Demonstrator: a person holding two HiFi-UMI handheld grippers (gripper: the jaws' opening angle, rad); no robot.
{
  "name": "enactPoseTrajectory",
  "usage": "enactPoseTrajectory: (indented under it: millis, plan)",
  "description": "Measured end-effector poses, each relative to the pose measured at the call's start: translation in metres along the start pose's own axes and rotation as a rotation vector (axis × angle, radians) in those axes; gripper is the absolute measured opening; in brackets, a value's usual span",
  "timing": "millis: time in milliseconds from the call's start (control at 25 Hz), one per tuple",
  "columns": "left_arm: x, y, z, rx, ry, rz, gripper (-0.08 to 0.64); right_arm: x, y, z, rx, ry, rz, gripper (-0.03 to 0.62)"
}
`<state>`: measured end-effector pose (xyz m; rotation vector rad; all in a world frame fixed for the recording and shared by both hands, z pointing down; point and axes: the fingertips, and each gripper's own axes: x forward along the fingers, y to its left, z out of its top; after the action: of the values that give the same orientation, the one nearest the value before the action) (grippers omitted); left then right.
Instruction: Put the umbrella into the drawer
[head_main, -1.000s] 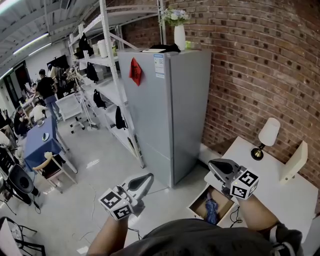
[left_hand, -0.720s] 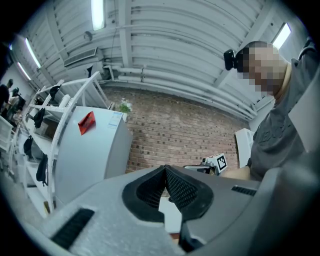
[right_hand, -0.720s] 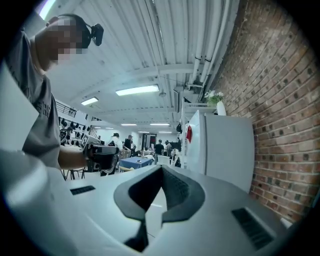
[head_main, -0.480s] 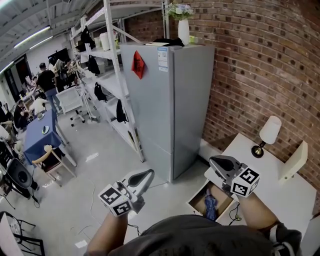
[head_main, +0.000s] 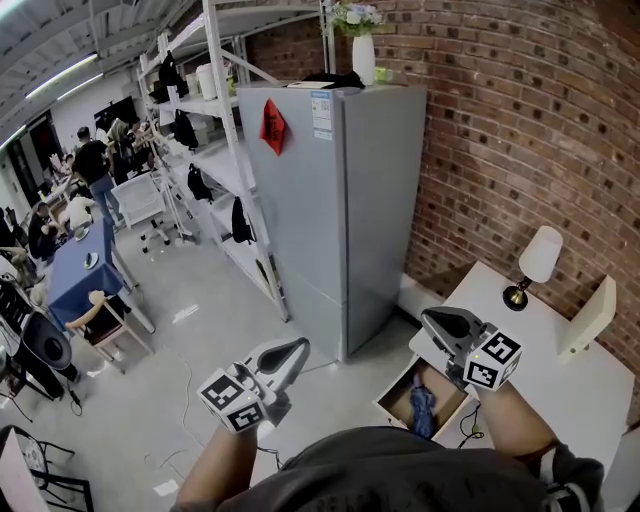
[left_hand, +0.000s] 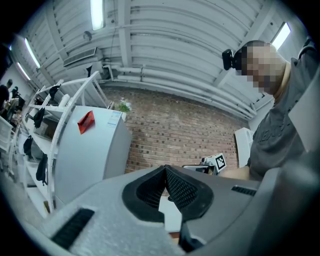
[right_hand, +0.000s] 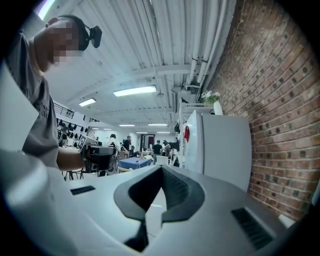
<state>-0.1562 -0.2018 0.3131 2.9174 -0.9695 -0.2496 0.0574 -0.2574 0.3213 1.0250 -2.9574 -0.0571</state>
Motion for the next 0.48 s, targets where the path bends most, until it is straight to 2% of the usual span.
enactPoseTrajectory:
  millis: [480]
  plan:
    - [0.0002, -0.0025, 0.0003, -0.006, -0.008, 0.0, 0.0, -0.002, -0.0012, -0.006, -0.002, 0.024, -0.013, -0.009]
